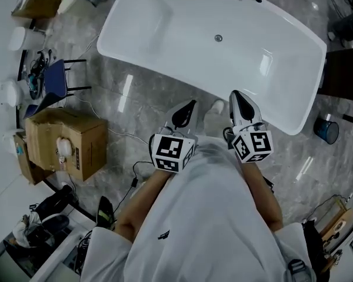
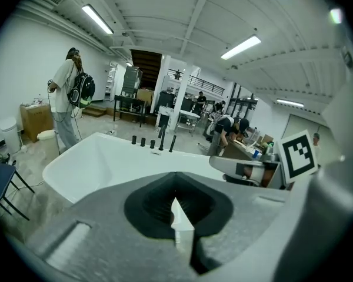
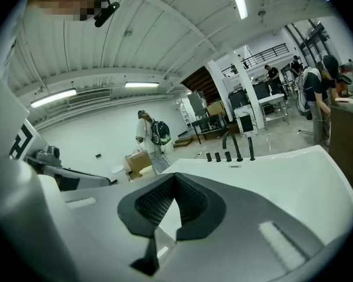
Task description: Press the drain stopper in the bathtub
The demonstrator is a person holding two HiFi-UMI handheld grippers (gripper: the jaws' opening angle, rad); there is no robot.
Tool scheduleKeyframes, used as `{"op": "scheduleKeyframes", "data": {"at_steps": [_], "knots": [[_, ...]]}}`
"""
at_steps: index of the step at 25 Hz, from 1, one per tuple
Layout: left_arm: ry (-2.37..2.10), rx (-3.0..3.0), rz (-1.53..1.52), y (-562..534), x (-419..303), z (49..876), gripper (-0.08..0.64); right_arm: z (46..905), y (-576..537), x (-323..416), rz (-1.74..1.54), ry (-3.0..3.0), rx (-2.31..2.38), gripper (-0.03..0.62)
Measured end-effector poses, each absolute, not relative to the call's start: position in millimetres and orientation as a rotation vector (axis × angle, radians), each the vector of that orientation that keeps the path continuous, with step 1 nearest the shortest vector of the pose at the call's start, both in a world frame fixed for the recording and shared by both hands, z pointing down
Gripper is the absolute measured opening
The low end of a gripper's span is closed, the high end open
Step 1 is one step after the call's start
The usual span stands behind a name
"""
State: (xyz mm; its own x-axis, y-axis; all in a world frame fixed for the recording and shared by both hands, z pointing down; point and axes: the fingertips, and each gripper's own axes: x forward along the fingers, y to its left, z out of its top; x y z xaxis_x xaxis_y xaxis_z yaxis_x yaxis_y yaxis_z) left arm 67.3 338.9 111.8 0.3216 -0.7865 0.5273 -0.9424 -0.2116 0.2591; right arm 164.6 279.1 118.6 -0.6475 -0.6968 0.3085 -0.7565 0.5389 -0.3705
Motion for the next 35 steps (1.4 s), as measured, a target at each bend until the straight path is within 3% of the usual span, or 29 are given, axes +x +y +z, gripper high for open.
{"op": "scheduleKeyframes", "data": {"at_steps": [10,25,35], "knots": [[-1.516,2.020,0.438,238,61,104,-0.002,127,165,175,0.737,-2.584,1.213,0.005],[-1.283,2.109,0.416,101,-43,164,-0.002,190,68,79,0.692,-2.412,1.359,0.005],[-1.164,2.157,0.511,4,-63,309,-0.002,337,-24,54,0.742,-2.308,1.324,0.003]]}}
